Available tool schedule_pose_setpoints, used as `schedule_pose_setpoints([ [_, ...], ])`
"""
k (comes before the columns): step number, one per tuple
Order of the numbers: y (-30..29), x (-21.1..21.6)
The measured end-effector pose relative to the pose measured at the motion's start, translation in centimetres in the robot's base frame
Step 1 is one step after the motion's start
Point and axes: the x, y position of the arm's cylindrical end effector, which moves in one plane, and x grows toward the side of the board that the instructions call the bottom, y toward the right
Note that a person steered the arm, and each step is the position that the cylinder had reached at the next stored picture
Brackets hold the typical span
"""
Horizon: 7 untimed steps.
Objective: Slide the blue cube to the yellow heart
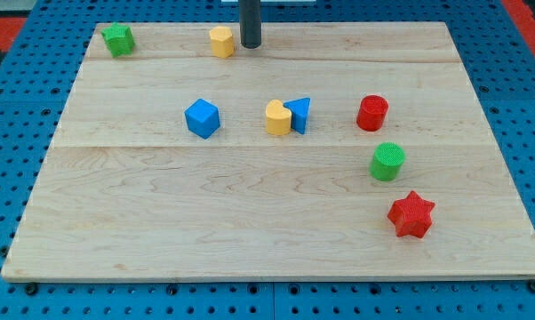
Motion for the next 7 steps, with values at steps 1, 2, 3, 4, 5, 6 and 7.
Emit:
schedule_pose_setpoints([
  [1, -1.4, 0.0],
  [2, -3.3, 0.0],
  [3, -2.0, 0.1],
  [4, -0.7, 4.7],
  [5, -9.8, 8.8],
  [6, -12.8, 14.9],
  [7, -8.4, 17.2],
])
